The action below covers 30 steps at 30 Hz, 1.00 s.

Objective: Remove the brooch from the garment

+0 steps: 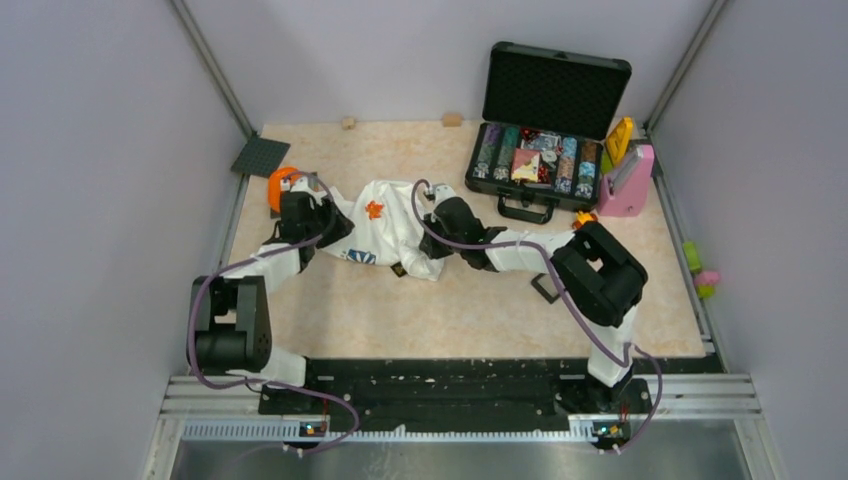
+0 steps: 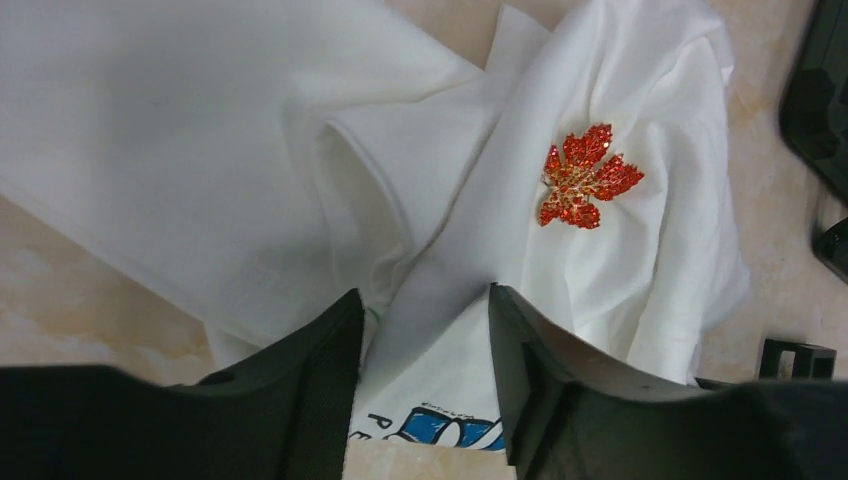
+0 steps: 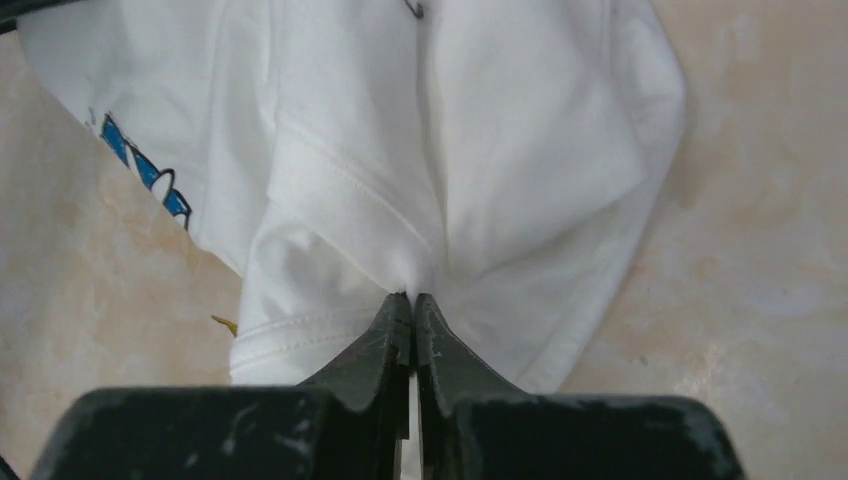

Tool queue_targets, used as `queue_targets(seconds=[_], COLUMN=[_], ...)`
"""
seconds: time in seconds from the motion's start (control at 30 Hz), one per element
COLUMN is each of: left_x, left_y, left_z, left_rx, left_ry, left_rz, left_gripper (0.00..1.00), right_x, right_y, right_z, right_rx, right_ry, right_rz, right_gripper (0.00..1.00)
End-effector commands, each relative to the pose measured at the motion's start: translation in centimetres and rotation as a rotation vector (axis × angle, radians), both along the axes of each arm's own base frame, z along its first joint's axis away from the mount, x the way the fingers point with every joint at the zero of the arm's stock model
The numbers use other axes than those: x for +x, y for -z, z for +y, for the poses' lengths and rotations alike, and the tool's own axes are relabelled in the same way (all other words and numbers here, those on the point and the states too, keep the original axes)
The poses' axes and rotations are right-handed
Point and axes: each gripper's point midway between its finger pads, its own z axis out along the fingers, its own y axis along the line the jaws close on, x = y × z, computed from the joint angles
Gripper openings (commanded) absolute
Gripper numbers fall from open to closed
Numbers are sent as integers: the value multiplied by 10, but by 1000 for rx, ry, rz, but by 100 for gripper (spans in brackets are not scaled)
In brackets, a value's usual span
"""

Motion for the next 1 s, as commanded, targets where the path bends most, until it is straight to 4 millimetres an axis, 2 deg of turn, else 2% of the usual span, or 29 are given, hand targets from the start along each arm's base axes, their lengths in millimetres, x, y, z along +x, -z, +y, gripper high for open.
queue_targets(seconds=[0.0,0.07,0.17,0.23,0.3,0.4,0.43,0.53,0.63,0.67,0.73,0.77,0.8,0.87,0.97], left_x=[0,-2,-5,-12,-23,-42,-50,-56,-56,-56,-57,-58,-59,-61,-62], left_y=[2,7,10,6,-2,-10,-10,-18,-22,-23,-23,-23,-26,-38,-58], left_z=[-12,-16,-21,-33,-46,-47,-43,-22,-7,-5,-4,-4,-5,-13,-25], left_rx=[-20,-35,-48,-88,-138,-146,-129,-41,24,31,32,35,53,132,241], left_ry=[87,106,143,211,285,296,278,173,100,89,84,82,83,88,100], left_rz=[35,45,59,64,79,104,116,82,57,63,71,75,70,33,-19], left_gripper=[46,40,19,1,0,0,0,0,0,1,32,43,51,59,64], right_x=[-9,-18,-33,-43,-55,-68,-69,-64,-61,-60,-62,-62,-62,-61,-59], right_y=[-16,-16,-17,-19,-29,-33,-33,-47,-59,-62,-63,-66,-69,-76,-89], right_z=[-20,-33,-55,-69,-82,-110,-122,-152,-155,-150,-141,-136,-131,-122,-106], right_rx=[3,-12,-30,-31,-16,-42,-62,-123,-129,-120,-128,-122,-118,-100,-74], right_ry=[44,55,71,83,91,149,184,283,283,263,212,188,165,125,60], right_rz=[-51,-54,-60,-64,-73,-82,-93,-155,-187,-189,-166,-164,-159,-165,-183], right_gripper=[0,0,0,0,0,0,0,0,0,0,3,14,23,42,54])
